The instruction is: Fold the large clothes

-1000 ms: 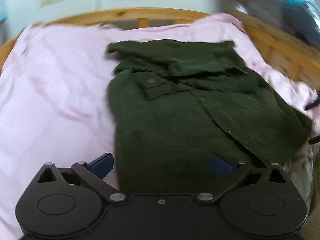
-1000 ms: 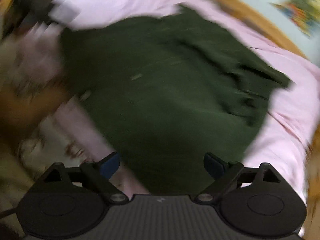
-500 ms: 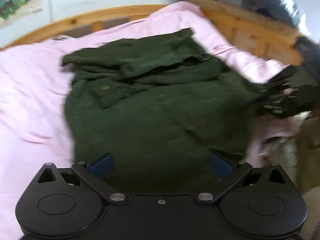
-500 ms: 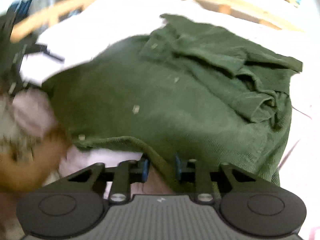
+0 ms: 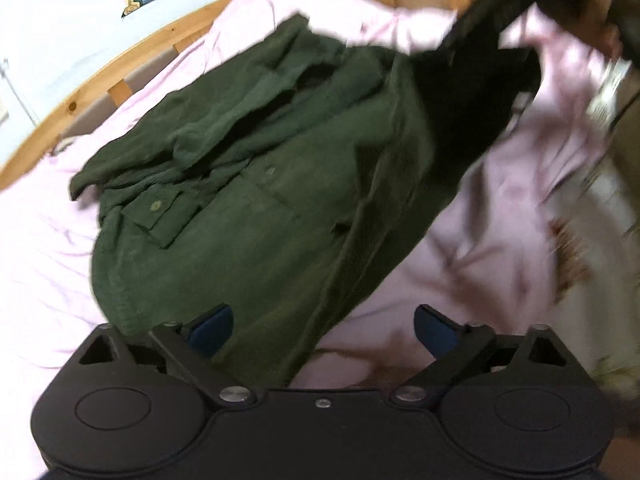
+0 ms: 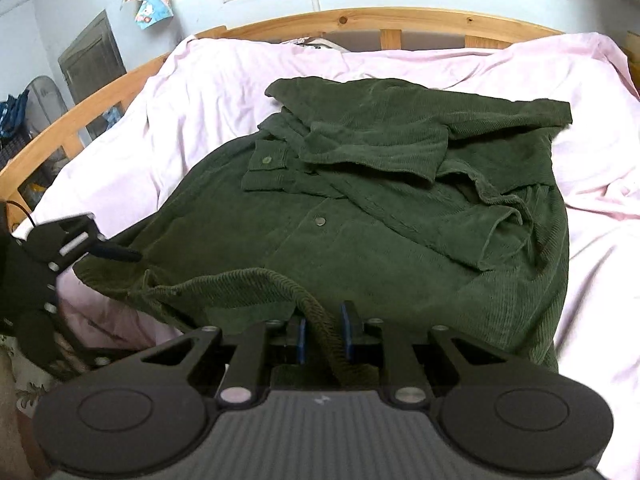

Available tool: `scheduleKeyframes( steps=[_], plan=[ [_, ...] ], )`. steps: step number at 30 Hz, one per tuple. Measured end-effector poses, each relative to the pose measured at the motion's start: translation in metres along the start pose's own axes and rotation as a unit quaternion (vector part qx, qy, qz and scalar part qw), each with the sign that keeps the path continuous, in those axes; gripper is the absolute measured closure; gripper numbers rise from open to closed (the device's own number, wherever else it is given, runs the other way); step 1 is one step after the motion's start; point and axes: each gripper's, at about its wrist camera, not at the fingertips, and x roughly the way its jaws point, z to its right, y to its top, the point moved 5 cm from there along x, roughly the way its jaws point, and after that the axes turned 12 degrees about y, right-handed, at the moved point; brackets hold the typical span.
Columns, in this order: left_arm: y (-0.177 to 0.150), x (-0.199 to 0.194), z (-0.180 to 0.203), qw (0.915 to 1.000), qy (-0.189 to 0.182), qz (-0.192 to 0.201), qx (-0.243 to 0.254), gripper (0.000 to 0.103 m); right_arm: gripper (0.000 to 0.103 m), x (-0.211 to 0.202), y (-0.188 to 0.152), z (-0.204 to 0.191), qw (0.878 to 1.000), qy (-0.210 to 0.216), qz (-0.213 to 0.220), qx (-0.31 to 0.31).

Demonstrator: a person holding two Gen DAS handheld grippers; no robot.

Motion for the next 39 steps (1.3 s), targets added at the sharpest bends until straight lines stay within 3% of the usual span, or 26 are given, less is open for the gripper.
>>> scheduleKeyframes(
  steps=[5, 11, 15, 17, 19, 20, 22, 23, 24, 29, 34, 37, 39],
  plan=[
    [0.001, 0.023, 0.005, 0.9998, 0.01, -0.014, -0.008, 0.012, 0.084, -0.005, 0.0, 0.003, 1.0, 0.005, 0.014, 0.013],
    [0.011, 0.036, 0.024, 0.998, 0.054, -0.004, 0.033, 0.013, 0.084, -0.007, 0.002, 0.001, 1.0, 0.005, 0.022, 0.014],
    [0.013, 0.026, 0.028, 0.9936, 0.089, 0.025, 0.064, 0.034, 0.084, -0.01, -0.002, -0.004, 1.0, 0.001, 0.02, -0.002],
    [0.014, 0.019, 0.03, 0.9926, 0.091, 0.037, 0.071, 0.053, 0.083, -0.012, -0.005, -0.007, 1.0, -0.002, 0.017, -0.009],
    [0.015, 0.011, 0.029, 0.9923, 0.088, 0.048, 0.073, 0.082, 0.08, -0.013, -0.01, -0.011, 1.0, -0.011, 0.011, -0.022],
    [0.016, 0.008, 0.028, 0.9923, 0.086, 0.054, 0.07, 0.088, 0.078, -0.014, -0.013, -0.013, 0.999, -0.014, 0.006, -0.031],
    [0.021, 0.004, 0.022, 0.9934, 0.078, 0.062, 0.057, 0.095, 0.061, -0.015, -0.019, -0.019, 0.999, -0.018, -0.001, -0.047],
    [0.024, 0.003, 0.018, 0.994, 0.075, 0.064, 0.048, 0.095, 0.044, -0.015, -0.021, -0.022, 0.998, -0.018, -0.002, -0.055],
    [0.028, 0.002, 0.013, 0.9948, 0.07, 0.064, 0.037, 0.096, 0.035, -0.016, -0.024, -0.026, 0.998, -0.014, -0.002, -0.065],
    [0.055, 0.004, -0.016, 0.9982, 0.03, 0.052, -0.011, 0.096, 0.017, -0.005, -0.032, -0.043, 0.993, -0.021, -0.02, -0.117],
    [0.078, 0.008, -0.038, 0.9987, 0.001, 0.036, -0.035, 0.096, 0.018, 0.035, -0.039, -0.048, 0.978, -0.097, -0.054, -0.174],
    [0.081, 0.007, -0.043, 0.9984, 0.0, 0.037, -0.042, 0.096, 0.053, 0.056, -0.043, -0.041, 0.957, -0.18, -0.058, -0.218],
    [0.077, 0.005, -0.04, 0.9985, 0.002, 0.039, -0.039, 0.096, 0.069, 0.058, -0.042, -0.035, 0.956, -0.195, -0.048, -0.212]
  ],
)
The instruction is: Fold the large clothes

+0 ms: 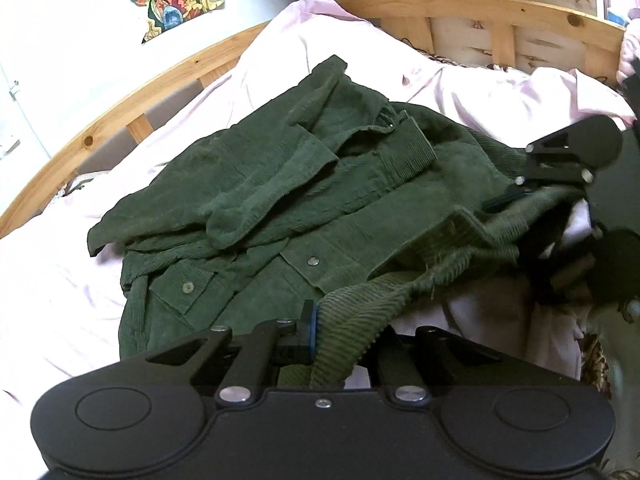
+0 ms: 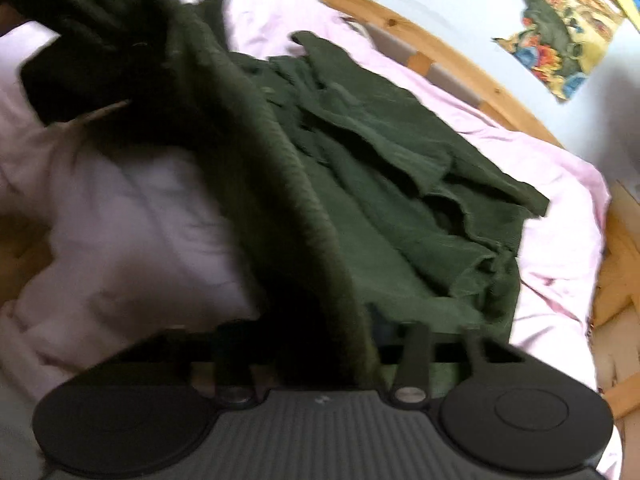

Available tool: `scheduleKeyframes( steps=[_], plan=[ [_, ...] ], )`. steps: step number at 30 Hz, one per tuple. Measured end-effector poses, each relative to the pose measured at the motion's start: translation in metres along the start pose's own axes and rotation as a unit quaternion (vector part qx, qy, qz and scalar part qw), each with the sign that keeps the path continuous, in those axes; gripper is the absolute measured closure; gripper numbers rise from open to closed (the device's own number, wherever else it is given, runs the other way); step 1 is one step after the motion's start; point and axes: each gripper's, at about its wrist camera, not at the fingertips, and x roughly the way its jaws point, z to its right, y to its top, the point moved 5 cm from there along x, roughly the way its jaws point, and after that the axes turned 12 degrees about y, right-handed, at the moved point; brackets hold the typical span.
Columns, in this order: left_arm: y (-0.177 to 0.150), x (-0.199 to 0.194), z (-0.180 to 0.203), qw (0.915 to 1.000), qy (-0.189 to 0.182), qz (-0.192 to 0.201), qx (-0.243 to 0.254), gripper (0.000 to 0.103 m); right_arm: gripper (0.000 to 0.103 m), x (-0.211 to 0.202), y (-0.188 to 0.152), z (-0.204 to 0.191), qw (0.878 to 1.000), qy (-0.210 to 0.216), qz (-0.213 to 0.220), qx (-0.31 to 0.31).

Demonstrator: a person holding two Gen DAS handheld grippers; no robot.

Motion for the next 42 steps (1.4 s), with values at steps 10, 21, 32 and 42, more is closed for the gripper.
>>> scheduleKeyframes(
  steps=[10, 21, 32, 42],
  plan=[
    [-0.061, 0.006, 0.037, 0.9941, 0.1, -0.007, 0.042, 0.069, 0.094, -0.035, 0.008, 0.031, 0.986, 0.01, 0.102, 0.135],
    [-0.099, 0.013, 0.052, 0.9708, 0.198, -0.022, 0.133, 0.059, 0.094, -0.058, 0.005, 0.037, 0.974, -0.016, 0.155, 0.164],
    [-0.115, 0.012, 0.024, 0.9697, 0.211, -0.077, 0.096, 0.065, 0.094, -0.057, 0.0, 0.043, 0.971, -0.004, 0.162, 0.177],
    [-0.115, 0.004, -0.005, 0.9715, 0.222, -0.084, 0.007, 0.096, 0.082, -0.018, -0.018, 0.031, 0.988, -0.004, 0.018, 0.152]
  ],
)
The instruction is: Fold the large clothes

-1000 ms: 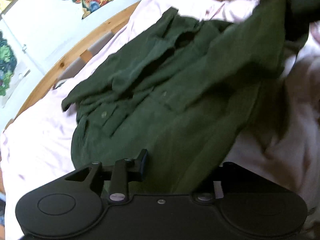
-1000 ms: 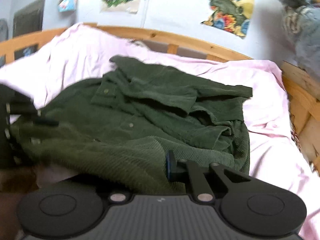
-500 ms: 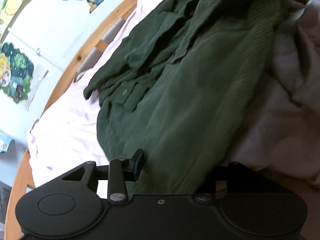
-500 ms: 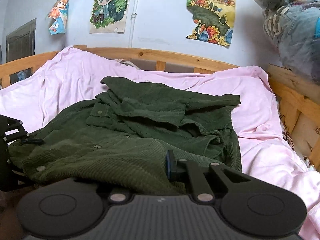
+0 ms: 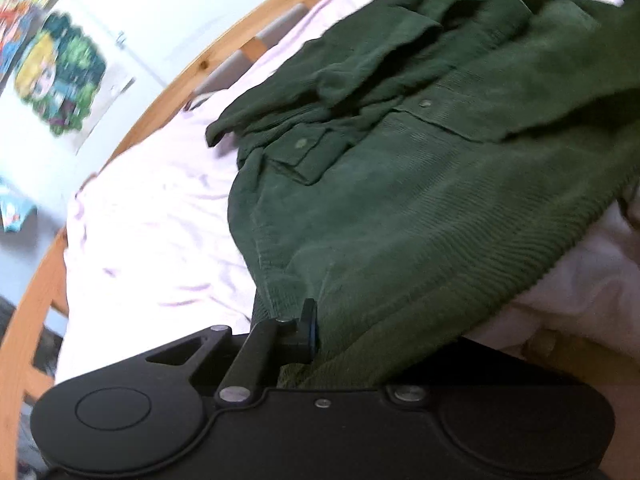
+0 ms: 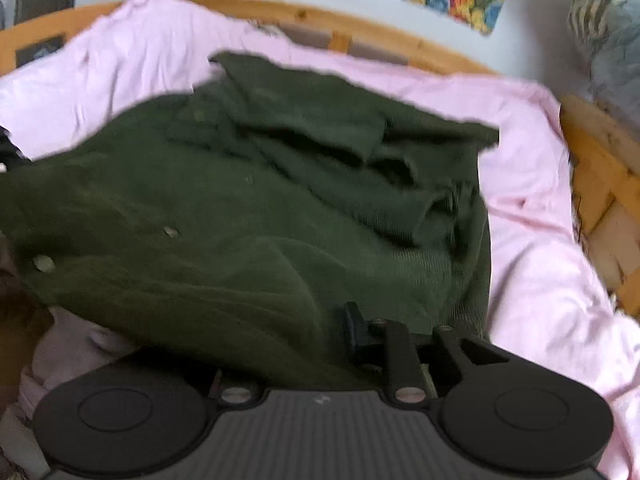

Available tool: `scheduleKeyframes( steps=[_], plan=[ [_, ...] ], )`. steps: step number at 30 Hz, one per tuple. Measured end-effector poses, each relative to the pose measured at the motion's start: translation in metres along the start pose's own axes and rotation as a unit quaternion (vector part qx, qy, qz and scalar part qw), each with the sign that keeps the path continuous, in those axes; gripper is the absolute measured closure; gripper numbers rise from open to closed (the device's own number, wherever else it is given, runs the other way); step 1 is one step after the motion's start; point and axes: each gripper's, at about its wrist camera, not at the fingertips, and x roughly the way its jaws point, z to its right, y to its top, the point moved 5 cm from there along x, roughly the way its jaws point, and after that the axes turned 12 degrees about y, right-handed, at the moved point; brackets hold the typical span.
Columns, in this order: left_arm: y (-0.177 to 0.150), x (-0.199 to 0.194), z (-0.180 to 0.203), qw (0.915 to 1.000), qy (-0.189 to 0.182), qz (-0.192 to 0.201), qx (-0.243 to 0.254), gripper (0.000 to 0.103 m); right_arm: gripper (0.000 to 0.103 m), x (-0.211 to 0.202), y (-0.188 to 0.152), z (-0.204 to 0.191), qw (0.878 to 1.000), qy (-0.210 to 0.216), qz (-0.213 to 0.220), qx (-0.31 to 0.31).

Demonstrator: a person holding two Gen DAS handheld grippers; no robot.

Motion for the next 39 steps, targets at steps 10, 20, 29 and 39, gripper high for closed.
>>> scheduleKeyframes(
  steps=[10, 20, 29, 39],
  plan=[
    [0.016, -0.048, -0.038, 0.9949, -0.006, 0.073, -0.07, 0.098, 0.097, -0.052, 0.014, -0.006, 0.998, -0.021, 0.056, -0.027],
    [0.004, -0.126, -0.072, 0.9894, -0.098, 0.103, -0.027, 0.098, 0.097, -0.128, 0.002, -0.026, 0.997, 0.002, 0.05, -0.063],
    [0.038, -0.109, -0.109, 0.986, -0.14, 0.09, -0.017, 0.097, 0.097, -0.13, 0.05, -0.013, 0.993, -0.004, 0.074, -0.088],
    [0.121, 0.021, -0.118, 0.9934, -0.109, 0.036, -0.007, 0.095, 0.096, -0.026, 0.124, 0.065, 0.995, 0.017, 0.093, -0.042]
  ],
)
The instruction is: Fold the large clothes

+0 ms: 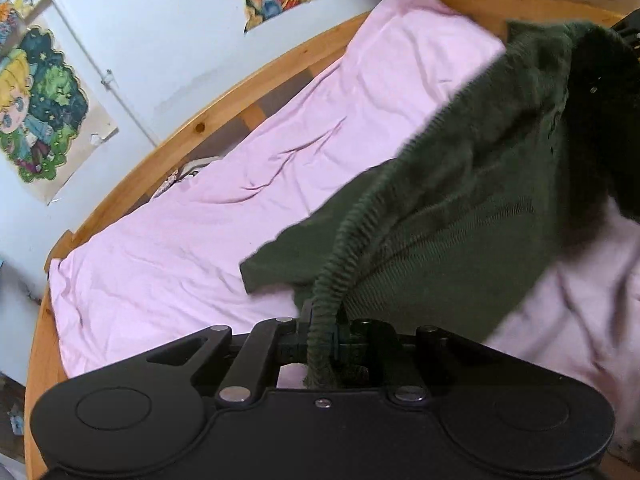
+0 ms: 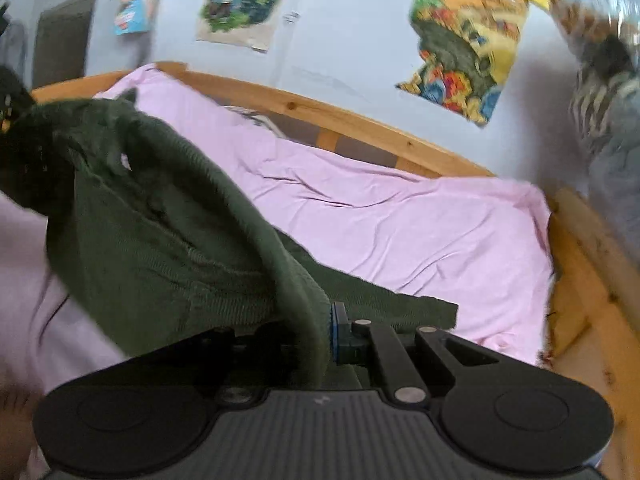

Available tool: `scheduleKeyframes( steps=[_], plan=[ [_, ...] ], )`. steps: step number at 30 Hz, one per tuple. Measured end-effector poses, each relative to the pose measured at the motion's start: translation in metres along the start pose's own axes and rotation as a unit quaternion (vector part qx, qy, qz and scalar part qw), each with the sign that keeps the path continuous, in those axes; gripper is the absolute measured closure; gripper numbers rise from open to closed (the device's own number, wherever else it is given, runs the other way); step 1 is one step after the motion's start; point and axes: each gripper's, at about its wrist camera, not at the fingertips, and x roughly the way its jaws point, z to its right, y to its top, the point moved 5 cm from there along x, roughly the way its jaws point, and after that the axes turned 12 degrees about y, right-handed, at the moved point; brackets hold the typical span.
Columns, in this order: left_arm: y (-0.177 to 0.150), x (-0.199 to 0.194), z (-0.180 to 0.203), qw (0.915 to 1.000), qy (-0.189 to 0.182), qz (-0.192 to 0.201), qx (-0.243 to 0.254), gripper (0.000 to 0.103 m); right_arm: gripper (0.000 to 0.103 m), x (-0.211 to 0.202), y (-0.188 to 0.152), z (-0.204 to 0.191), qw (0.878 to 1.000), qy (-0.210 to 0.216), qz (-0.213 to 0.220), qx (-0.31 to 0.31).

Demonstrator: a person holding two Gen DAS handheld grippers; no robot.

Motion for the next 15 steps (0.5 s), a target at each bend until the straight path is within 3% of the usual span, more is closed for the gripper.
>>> scheduleKeyframes(
  steps=[5, 8, 10, 11, 13, 14, 15],
  plan=[
    [0.016, 0.091, -0.005, 0.9984, -0.016, -0.047, -0.028, 0.092, 0.095, 0.062, 0.003, 0.049, 0.997, 0.025, 0.002, 0.069],
    [0.01, 0.125, -0.005, 0.9944, -0.034, -0.075, -0.066, 0.084, 0.094, 0.097, -0.004, 0.065, 0.994, 0.033, -0.01, 0.102],
    [0.002, 0.142, -0.009, 0.9901, -0.038, -0.083, -0.107, 0.066, 0.09, 0.114, -0.012, 0.073, 0.991, 0.038, -0.015, 0.126],
    [-0.004, 0.148, -0.012, 0.9865, -0.041, -0.085, -0.134, 0.061, 0.083, 0.119, -0.016, 0.077, 0.989, 0.041, -0.012, 0.143],
    [-0.013, 0.153, -0.021, 0.976, -0.054, -0.083, -0.194, 0.036, 0.055, 0.123, -0.024, 0.083, 0.984, 0.044, 0.0, 0.175],
    [-0.018, 0.152, -0.028, 0.9697, -0.057, -0.076, -0.225, 0.028, 0.036, 0.12, -0.027, 0.086, 0.981, 0.046, 0.013, 0.188],
    [-0.02, 0.15, -0.034, 0.9649, -0.057, -0.069, -0.247, 0.016, 0.025, 0.115, -0.029, 0.09, 0.977, 0.053, 0.034, 0.202]
  ],
)
